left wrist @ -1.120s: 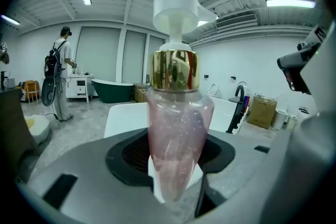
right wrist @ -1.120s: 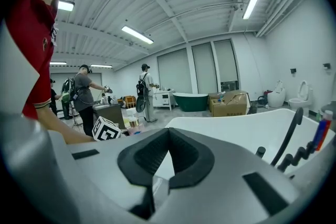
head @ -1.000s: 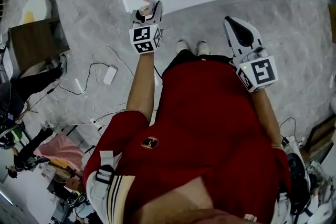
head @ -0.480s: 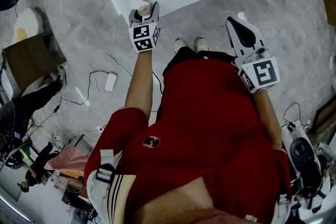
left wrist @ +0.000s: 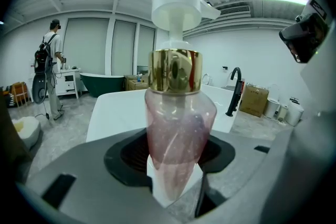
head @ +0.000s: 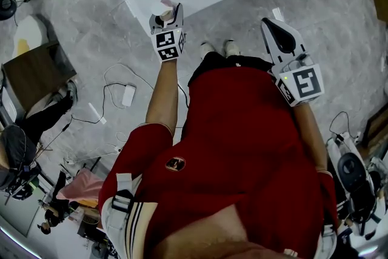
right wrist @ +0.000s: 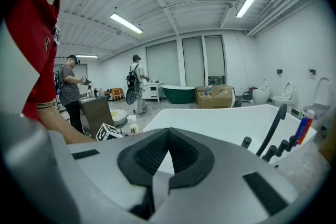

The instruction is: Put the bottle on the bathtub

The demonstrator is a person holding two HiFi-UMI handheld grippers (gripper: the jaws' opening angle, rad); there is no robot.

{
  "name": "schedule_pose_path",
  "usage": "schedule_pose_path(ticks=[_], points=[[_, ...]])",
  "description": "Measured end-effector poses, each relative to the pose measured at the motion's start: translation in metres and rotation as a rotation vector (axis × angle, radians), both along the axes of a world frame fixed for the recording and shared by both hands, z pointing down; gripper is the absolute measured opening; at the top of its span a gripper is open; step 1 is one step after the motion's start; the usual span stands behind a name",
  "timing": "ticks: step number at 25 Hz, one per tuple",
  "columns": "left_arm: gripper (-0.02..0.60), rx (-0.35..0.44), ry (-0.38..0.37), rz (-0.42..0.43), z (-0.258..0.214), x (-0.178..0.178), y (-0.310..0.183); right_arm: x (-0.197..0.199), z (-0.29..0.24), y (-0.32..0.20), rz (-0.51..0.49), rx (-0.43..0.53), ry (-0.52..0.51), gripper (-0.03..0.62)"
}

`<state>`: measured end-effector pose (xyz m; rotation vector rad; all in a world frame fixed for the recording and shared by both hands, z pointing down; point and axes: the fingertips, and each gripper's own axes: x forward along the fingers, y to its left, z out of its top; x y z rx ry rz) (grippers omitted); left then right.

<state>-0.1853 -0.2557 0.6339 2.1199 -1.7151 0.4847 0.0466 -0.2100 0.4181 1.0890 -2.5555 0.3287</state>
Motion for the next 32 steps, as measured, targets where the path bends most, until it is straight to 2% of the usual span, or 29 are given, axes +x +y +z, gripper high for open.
schedule_pose_path(ticks=[5, 11, 16, 25, 32], points=[[0.227, 0.013, -0.034, 0.011, 0.004, 0.006, 0.004, -0.001, 0.003, 0.001, -0.013, -0.003, -0.007, -0.002], [0.278, -0.026, -0.025, 0.020, 0.006, 0.011, 0.008, 0.000, -0.003, 0.002, -0.037, 0.004, -0.031, -0.002], [0.287, -0.009, -0.033, -0.020, -0.007, 0.006, 0.022, 0.001, 0.000, 0.005, -0.056, 0.006, -0.061, -0.002], [0.287, 0.053, -0.061, -0.048, -0.061, 0.007, 0.056, -0.006, -0.002, 0.013, -0.106, -0.001, -0.144, -0.002], [0.287, 0.133, -0.019, -0.019, -0.119, 0.039, 0.076, -0.017, -0.005, 0.017, -0.150, -0.002, -0.205, -0.002]])
